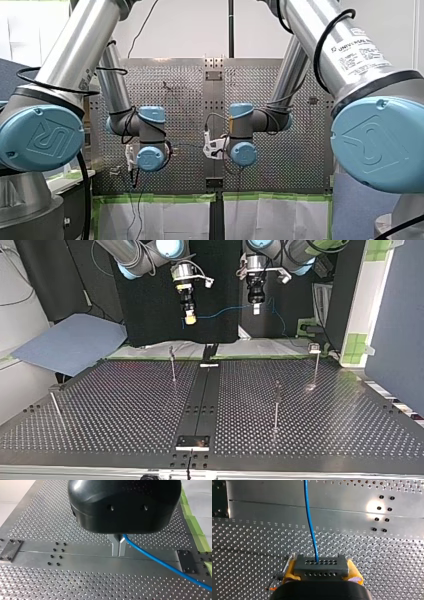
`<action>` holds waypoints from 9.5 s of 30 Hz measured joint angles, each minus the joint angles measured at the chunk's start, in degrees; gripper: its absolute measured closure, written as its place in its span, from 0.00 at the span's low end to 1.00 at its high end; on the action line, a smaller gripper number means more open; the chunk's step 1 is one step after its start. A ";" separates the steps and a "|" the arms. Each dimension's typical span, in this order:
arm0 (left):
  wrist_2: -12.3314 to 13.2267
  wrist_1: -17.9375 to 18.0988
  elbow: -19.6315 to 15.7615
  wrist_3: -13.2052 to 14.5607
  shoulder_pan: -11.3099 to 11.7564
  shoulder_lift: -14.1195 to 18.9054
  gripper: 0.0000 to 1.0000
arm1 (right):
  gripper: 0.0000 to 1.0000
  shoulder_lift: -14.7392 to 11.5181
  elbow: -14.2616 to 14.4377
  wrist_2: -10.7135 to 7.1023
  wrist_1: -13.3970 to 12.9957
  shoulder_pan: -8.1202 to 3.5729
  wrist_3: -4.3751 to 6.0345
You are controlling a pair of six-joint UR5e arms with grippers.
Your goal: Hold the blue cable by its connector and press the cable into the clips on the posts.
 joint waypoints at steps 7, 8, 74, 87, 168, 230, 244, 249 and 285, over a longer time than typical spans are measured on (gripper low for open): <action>0.00 0.00 0.00 0.00 0.00 0.00 1.00 | 1.00 0.00 0.00 0.00 0.00 0.00 0.00; 0.00 0.00 0.00 0.00 0.00 0.00 1.00 | 1.00 0.00 0.00 0.00 0.00 0.00 0.00; -0.28 -1.07 -0.07 1.21 1.15 -0.99 1.00 | 1.00 0.00 0.00 0.00 0.00 0.00 0.00; -0.35 -1.49 -0.09 2.02 2.62 -4.79 1.00 | 1.00 0.00 0.00 0.00 0.00 0.00 0.00; -5.61 -26.42 10.90 6.49 6.80 18.16 1.00 | 1.00 -7.64 -18.04 -9.10 26.24 -0.60 7.81; 11.53 -58.47 25.12 7.09 19.69 27.11 1.00 | 1.00 -7.22 -35.31 -10.55 36.30 0.03 7.62; 11.63 -58.34 29.20 5.63 19.83 24.46 1.00 | 1.00 -4.55 -36.95 -10.65 36.47 -0.59 8.09; 11.90 -57.42 30.03 4.86 19.85 23.60 1.00 | 1.00 -3.83 -38.75 -10.78 37.21 -0.59 8.15; 13.14 -56.27 38.82 2.77 22.00 15.99 1.00 | 1.00 1.77 -46.42 -10.86 39.22 -0.59 8.17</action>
